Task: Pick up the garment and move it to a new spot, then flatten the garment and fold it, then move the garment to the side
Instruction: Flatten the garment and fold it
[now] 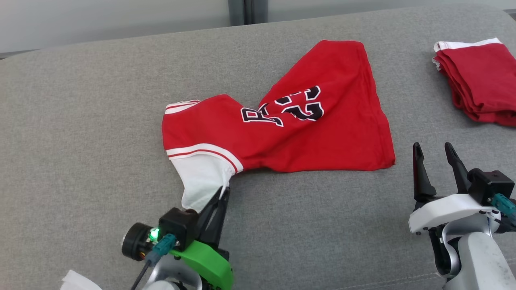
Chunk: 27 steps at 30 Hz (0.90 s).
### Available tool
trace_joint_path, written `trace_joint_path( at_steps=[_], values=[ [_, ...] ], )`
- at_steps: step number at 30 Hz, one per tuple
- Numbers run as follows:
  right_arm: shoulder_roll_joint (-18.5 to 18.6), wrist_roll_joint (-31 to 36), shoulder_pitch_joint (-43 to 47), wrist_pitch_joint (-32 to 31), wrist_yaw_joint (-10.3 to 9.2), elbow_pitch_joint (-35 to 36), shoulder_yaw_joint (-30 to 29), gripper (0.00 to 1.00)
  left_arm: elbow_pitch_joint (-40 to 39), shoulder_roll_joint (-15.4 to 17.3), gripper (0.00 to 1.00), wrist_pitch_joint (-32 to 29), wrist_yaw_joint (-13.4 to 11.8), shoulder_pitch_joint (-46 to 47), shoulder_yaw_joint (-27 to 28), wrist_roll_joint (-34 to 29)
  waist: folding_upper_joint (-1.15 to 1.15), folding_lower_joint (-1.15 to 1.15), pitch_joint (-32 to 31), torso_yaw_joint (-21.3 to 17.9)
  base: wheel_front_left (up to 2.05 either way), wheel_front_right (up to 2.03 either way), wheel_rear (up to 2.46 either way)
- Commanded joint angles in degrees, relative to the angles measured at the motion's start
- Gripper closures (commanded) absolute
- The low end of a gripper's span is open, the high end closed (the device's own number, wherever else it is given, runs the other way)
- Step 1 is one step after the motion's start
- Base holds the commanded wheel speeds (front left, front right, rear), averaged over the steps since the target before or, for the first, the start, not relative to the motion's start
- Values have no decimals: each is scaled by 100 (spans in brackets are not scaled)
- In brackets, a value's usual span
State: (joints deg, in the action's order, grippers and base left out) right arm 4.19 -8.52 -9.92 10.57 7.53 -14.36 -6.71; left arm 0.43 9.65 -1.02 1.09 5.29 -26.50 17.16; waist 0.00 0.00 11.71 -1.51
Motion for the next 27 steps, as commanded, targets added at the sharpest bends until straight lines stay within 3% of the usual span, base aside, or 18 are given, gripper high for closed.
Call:
trace_joint_path(
  at_steps=[1, 5, 6, 7, 8, 15, 22, 27],
  values=[
    [-11, -3, -38, -13, -9, 8, 7, 0, 158, -72, 100, 61, 29, 69, -56, -33, 0, 0, 36, -59, 0, 0, 0],
    [-28, 9, -96, 1, -9, -22, 40, 0, 831, -337, 100, 304, 86, 354, -126, 103, 0, 0, 82, -166, 0, 0, 0],
    [-31, 11, -100, 13, -9, -33, 37, 0, 1043, -385, 90, 418, 85, 435, -136, 105, 0, 0, 89, -190, 0, 0, 0],
    [-35, 11, -99, 22, -9, -39, 36, 0, 1198, -417, 61, 531, 82, 510, -138, 91, 0, 0, 92, -202, 0, 0, 0],
    [-42, 7, -93, 31, -9, -48, 30, 0, 1387, -461, 0, 683, 80, 585, -133, 113, 0, 0, 94, -214, 0, 0, 0],
    [-76, -3, 39, 116, -9, -104, -2, 0, 1954, -596, 0, 1388, 93, 841, -133, 259, 0, 0, 10, -138, 0, 0, 0],
    [-97, 23, 148, 157, -9, -47, 48, 0, 1513, -575, 0, 1600, 30, 729, 174, 333, 0, 0, -205, 70, 0, 0, 0],
    [-105, 30, 174, 123, -9, -9, 87, 0, 1413, -418, 0, 1618, -156, 522, 629, 509, 0, 0, -268, 141, 0, 0, 0]
  ],
)
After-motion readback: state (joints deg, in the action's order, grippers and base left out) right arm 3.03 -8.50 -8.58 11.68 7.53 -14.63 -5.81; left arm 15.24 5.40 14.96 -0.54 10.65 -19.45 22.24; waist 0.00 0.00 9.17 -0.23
